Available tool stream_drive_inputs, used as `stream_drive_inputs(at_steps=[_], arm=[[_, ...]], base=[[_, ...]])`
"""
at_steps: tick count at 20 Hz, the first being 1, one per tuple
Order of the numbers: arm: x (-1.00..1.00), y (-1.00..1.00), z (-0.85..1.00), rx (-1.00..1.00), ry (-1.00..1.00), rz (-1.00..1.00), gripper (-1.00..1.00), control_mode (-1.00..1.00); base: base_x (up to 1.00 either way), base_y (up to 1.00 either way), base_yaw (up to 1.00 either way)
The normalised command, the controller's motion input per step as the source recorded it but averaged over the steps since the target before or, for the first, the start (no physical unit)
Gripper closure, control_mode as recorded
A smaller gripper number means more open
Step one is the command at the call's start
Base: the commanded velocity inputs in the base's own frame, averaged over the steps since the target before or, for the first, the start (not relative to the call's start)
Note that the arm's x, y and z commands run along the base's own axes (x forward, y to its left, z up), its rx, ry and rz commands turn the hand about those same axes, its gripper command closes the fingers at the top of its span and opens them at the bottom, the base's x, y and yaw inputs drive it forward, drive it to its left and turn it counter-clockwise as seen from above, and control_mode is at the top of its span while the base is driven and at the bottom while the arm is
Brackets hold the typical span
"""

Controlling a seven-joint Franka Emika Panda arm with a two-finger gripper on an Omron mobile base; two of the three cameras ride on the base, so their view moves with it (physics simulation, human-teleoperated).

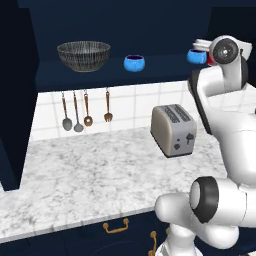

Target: Gather all objects into one cabinet and sort the glasses and bowls to opposite sides.

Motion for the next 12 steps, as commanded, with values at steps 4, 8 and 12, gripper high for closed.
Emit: stream_drive_inputs(at_steps=[4,8,12], arm=[[0.28,-0.38,-0.08,0.0,0.0,0.01,1.0,-1.0],[0.15,-0.14,-0.34,0.0,-0.01,0.05,1.0,-1.0],[0.28,-0.13,-0.16,0.0,-0.02,0.07,1.0,-1.0]], base=[[0.0,0.0,0.0],[0.0,0.0,0.0],[0.0,0.0,0.0]])
